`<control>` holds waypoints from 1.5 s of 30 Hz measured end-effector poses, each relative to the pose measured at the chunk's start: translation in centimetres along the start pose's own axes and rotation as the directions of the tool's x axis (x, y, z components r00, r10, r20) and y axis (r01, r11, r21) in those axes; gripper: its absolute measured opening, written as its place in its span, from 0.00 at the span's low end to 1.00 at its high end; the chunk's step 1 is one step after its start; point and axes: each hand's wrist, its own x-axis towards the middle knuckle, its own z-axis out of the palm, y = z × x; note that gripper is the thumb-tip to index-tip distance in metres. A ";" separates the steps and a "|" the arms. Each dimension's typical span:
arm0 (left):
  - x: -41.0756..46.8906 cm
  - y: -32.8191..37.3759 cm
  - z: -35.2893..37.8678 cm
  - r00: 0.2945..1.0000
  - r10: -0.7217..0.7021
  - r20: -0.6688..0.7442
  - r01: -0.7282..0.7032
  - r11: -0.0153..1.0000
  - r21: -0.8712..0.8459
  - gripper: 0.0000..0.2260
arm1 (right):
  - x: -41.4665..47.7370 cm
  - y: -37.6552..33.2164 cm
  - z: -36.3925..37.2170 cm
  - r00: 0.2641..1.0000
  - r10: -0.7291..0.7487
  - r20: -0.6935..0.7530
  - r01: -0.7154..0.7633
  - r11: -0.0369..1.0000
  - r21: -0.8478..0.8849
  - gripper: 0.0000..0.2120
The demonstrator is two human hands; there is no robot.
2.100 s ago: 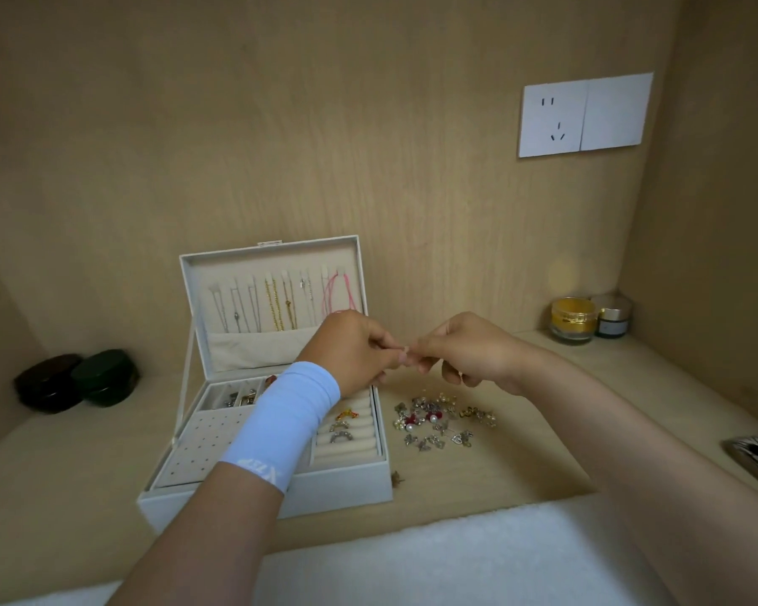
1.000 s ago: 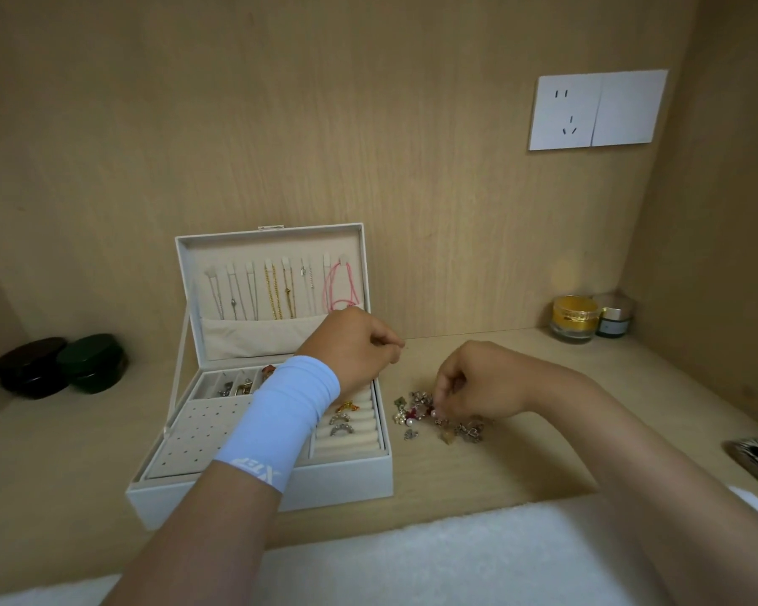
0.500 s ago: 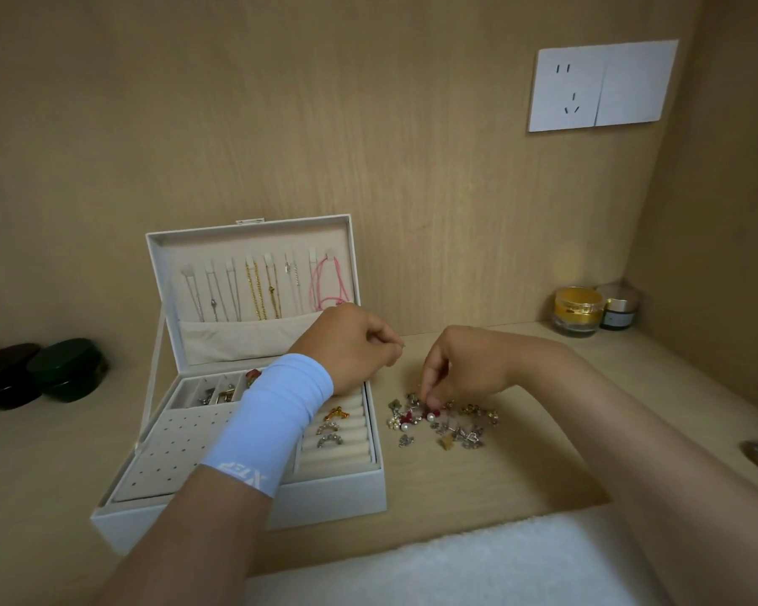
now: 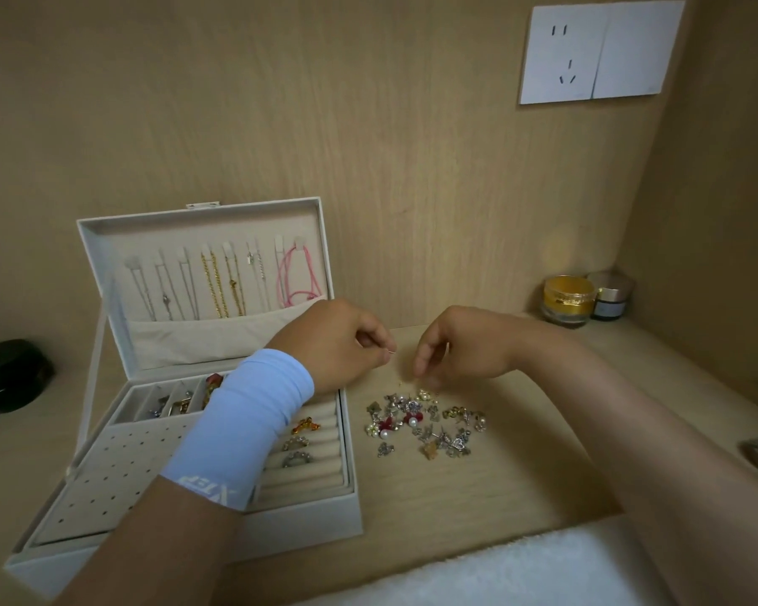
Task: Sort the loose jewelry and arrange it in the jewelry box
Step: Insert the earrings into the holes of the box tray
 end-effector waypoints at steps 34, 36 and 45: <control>-9.7 -3.8 -5.3 0.979 -0.169 -0.115 0.163 0.985 -0.061 0.04 | -0.6 -3.1 1.7 0.996 0.013 -0.083 -0.021 0.996 -0.088 0.15; -10.5 -4.2 -5.4 0.976 -0.181 -0.121 0.173 0.982 -0.076 0.04 | -0.8 -3.4 1.7 0.994 -0.002 -0.107 -0.004 0.999 -0.053 0.16; -13.9 -6.7 -6.8 0.974 -0.199 -0.108 0.181 0.971 -0.154 0.07 | -2.5 -10.8 2.4 0.956 -0.223 -0.191 0.262 0.941 0.213 0.07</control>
